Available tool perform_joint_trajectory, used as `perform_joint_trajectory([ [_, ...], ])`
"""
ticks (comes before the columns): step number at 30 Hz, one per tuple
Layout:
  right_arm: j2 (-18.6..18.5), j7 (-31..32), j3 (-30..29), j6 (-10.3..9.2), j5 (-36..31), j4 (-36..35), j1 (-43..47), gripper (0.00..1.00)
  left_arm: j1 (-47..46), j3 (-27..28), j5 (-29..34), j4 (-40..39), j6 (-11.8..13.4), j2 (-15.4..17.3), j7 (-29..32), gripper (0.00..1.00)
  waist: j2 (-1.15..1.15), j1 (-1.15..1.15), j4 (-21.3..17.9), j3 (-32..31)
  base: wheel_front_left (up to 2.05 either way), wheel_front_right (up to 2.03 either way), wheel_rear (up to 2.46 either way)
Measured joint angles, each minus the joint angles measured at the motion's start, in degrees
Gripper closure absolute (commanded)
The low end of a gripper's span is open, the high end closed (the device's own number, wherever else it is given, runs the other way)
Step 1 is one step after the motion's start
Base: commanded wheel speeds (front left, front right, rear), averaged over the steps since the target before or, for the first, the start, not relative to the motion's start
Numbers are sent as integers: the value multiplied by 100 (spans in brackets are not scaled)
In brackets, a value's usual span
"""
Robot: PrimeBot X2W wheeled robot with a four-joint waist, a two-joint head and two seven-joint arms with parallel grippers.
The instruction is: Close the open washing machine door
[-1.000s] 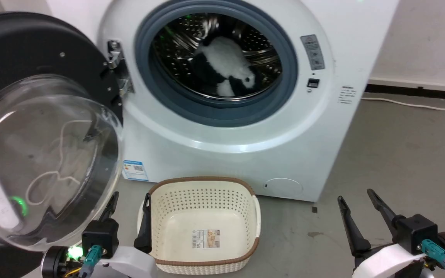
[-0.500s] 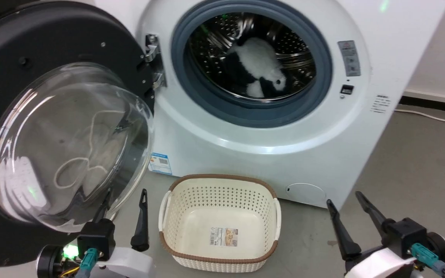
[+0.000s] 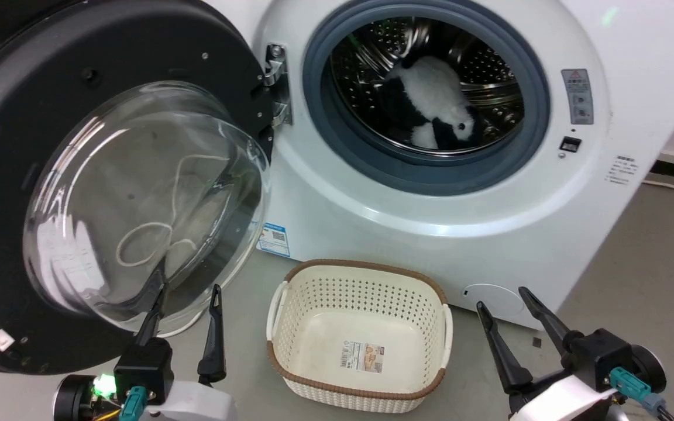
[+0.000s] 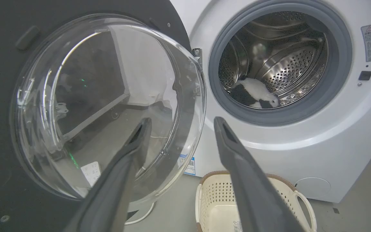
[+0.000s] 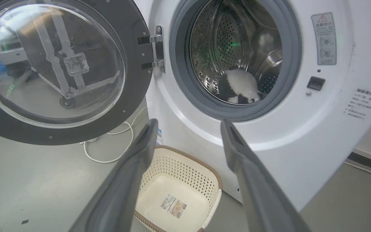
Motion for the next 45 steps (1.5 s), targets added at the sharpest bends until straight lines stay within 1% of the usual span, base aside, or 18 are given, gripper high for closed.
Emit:
perform_joint_trajectory([
  [13,-24,-163,132,0,103,32,-24,0,38,-122,-1,-132,87,78,-162,0,0,0,344,-20,0,0,0],
  [27,-113,-332,491,0,277,104,-41,0,147,-234,0,-315,279,115,-335,0,0,0,713,37,-2,-2,-2],
  [35,-191,-438,669,0,388,153,-59,0,212,-303,0,-456,430,141,-452,0,0,0,913,16,0,0,0],
  [45,-308,-577,722,0,467,163,-57,0,243,-378,-2,-613,528,201,-579,0,0,0,1162,-34,0,0,0],
])
